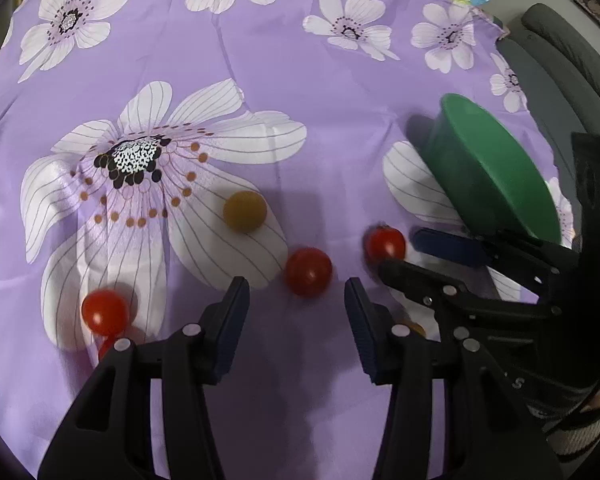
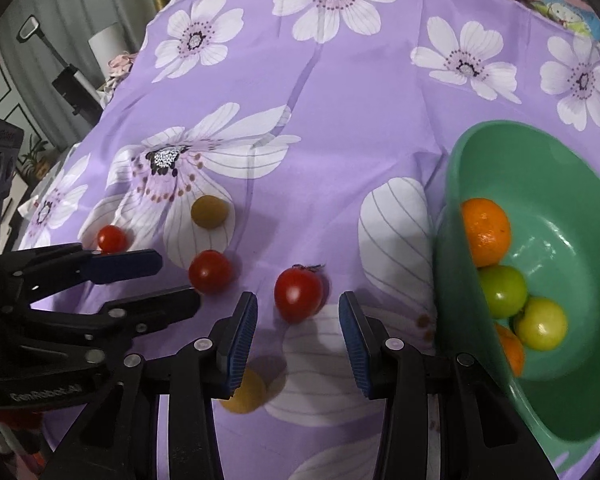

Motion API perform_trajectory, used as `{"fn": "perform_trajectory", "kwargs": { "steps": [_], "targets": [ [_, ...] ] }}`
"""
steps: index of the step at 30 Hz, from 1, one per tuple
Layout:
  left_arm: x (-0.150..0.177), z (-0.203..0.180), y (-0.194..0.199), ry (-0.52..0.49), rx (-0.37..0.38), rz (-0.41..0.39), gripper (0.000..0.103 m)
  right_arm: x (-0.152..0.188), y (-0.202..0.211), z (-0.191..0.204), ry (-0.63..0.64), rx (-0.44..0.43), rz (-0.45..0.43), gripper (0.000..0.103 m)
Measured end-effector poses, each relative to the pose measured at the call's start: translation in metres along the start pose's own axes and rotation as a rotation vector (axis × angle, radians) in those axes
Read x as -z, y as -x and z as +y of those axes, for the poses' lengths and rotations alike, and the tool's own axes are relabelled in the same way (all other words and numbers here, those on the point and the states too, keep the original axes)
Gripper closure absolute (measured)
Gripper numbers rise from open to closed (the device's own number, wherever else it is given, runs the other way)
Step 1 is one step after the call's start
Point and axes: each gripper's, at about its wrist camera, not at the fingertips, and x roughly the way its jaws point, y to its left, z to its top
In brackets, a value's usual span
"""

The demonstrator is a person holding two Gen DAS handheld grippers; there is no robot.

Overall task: Organize fruits
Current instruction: 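Move the open left gripper down around a red cherry tomato, then close the left gripper on the red cherry tomato, then lift the red cherry tomato with the left gripper and carry it over the bowl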

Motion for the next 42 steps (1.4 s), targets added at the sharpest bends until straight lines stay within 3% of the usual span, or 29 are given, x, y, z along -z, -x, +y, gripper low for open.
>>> {"fn": "perform_trajectory", "kwargs": {
  "steps": [10,15,19,24,31,42],
  "targets": [
    [-0.009,0.006,-0.015,0.001,0.036,0.015,0.062,-0.003,-0.013,-0.004,0.005,-0.002,0.031,0.064],
    [-0.013,0.006,-0.018,0.000,0.030,0.009,0.067,-0.004,-0.014,-0.005,0.014,0.001,0.030,0.064],
    [-0.010,0.000,-0.018,-0.052,-0.020,0.002,0.078,-0.005,-0.016,-0.003,0.029,-0.009,0.034,0.065],
    [-0.006,-0.001,-0.018,-0.074,-0.028,0.001,0.077,-0.007,-0.017,-0.004,0.032,-0.016,0.040,0.073],
    [-0.002,0.005,-0.013,-0.032,0.002,0.008,0.077,-0.007,-0.015,-0.003,0.038,-0.019,0.038,0.074],
    [0.030,0.004,0.034,0.037,0.021,-0.056,0.077,0.018,0.027,0.009,0.017,-0.088,-0.057,0.074]
  ]
}}
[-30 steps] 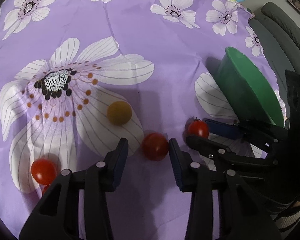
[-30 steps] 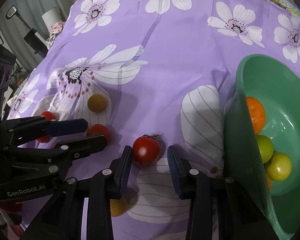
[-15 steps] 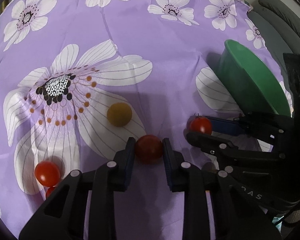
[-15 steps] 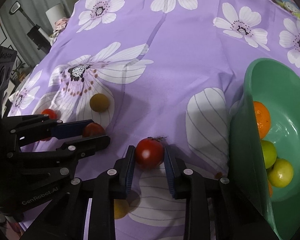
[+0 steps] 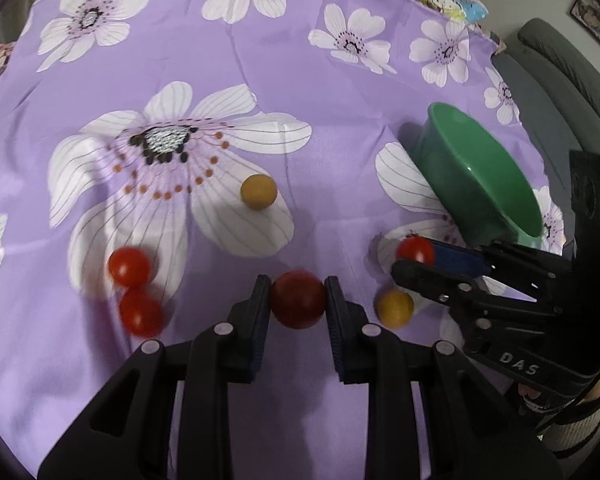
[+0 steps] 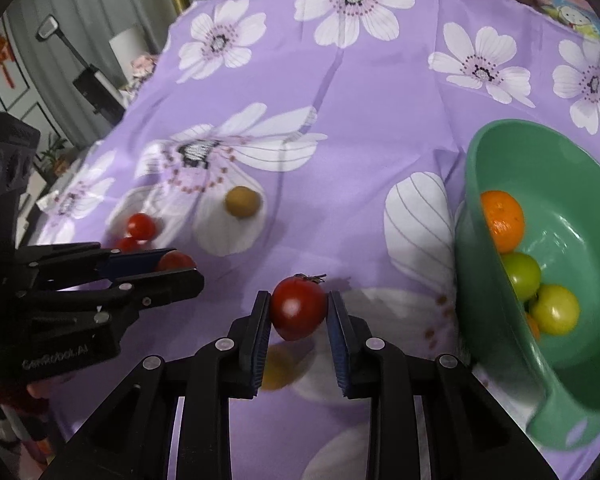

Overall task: Organize fruits
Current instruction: 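Lift the red cherry tomato with the left gripper and carry it over the bowl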

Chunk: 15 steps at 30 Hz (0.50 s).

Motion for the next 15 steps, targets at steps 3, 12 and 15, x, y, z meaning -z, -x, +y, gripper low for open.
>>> {"fn": "perform_trajectory", "kwargs": {
  "steps": [3,12,15],
  "targets": [
    [0.007,-0.002,0.007,0.014,-0.016,-0.003,0.077,0.008,0.013,0.006,0.000,-0.016,-0.020,0.074],
    [0.024,-0.018,0.028,0.000,-0.043,-0.024,0.077,0.024,0.047,0.018,0.025,-0.029,-0.079,0.074],
    [0.027,-0.026,0.035,-0.020,-0.056,-0.038,0.077,0.028,0.056,0.019,0.032,-0.029,-0.095,0.074]
  ]
}}
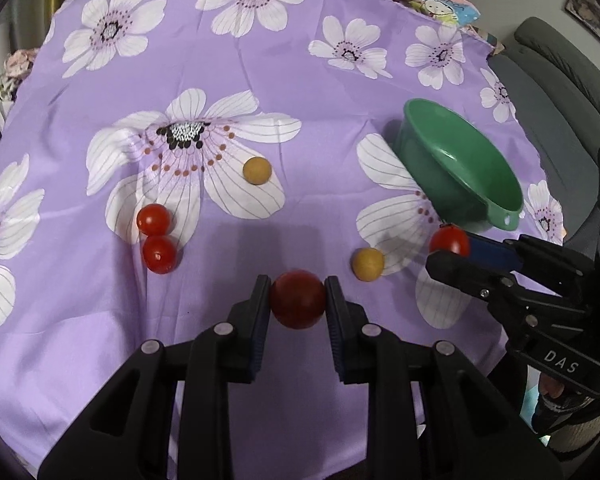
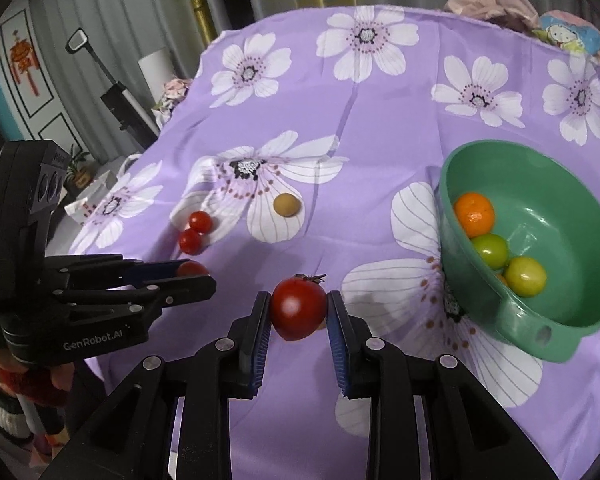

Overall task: Organize fruits
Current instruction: 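Lift the red cherry tomato with the left gripper and carry it over the bowl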

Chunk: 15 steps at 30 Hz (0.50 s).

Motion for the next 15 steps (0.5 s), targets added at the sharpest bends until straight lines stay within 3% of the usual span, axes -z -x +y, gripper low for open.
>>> {"fn": "perform_trajectory", "kwargs": {
  "steps": [15],
  "targets": [
    [-0.006,-0.030,0.027,-0.090,-0.052,-0.085,0.077,-0.001,0.036,-0.008,-0.008,-0.016,-0.107,0.074]
  ]
}}
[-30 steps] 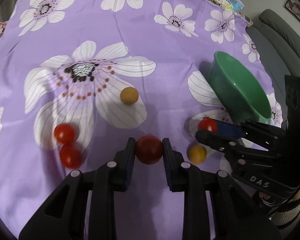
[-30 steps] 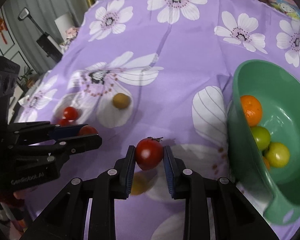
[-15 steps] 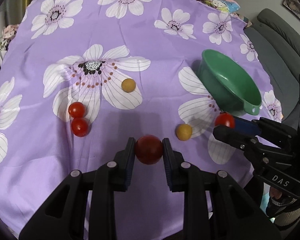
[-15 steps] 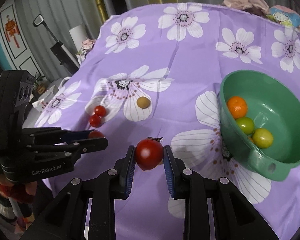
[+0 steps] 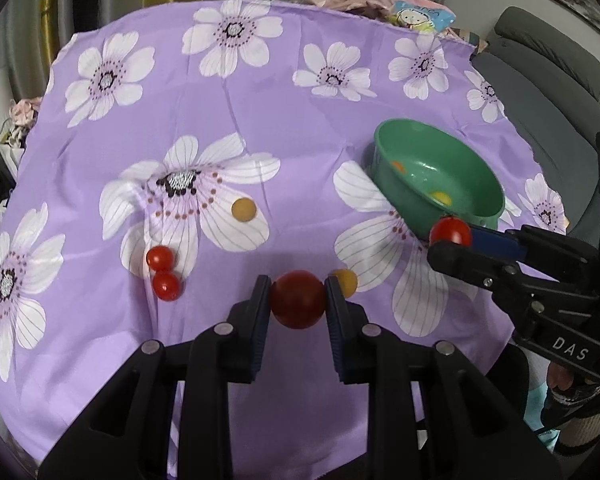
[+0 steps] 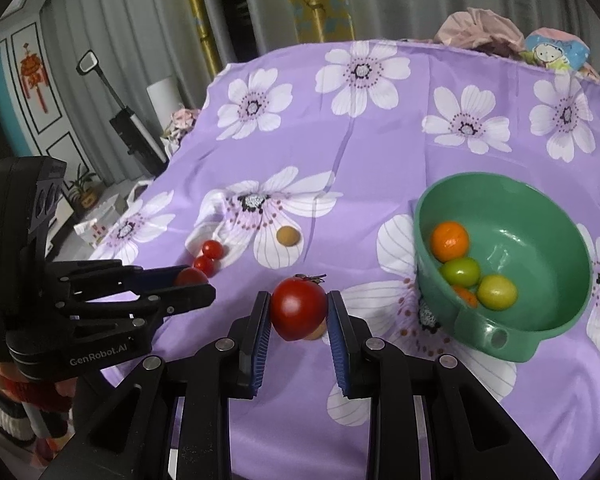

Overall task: Organize fruits
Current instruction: 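Lift the red cherry tomato with the left gripper and carry it over the bowl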

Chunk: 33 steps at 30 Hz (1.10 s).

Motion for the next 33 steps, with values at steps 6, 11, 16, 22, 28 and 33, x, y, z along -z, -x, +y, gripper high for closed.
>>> {"fn": "perform_trajectory", "kwargs": {
  "steps": [6,11,16,22,28,33],
  "targets": [
    [-0.007,-0.012,0.000,-0.043,-0.005,-0.002,0.077,0.001,0.008,-0.008,-0.018,-0.007,-0.030,0.074],
    [-0.016,-0.023,-0.002,-0.072,-0.005,-0.009,0.077,-0.003,0.015,-0.018,-0.027,0.001,-0.062,0.074],
    [-0.023,-0.037,-0.002,-0.104,0.004,-0.030,0.077,-0.004,0.022,-0.030,-0.047,0.010,-0.088,0.074],
    [-0.034,-0.053,-0.009,-0.165,-0.001,-0.025,0.077,-0.004,0.030,-0.045,-0.077,0.035,-0.114,0.074],
    [-0.044,-0.069,-0.015,-0.212,0.017,-0.025,0.077,-0.003,0.036,-0.060,-0.110,0.061,-0.135,0.074],
    [-0.053,-0.086,-0.019,-0.244,0.044,-0.033,0.077,-0.002,0.042,-0.074,-0.138,0.087,-0.155,0.074]
  ]
}}
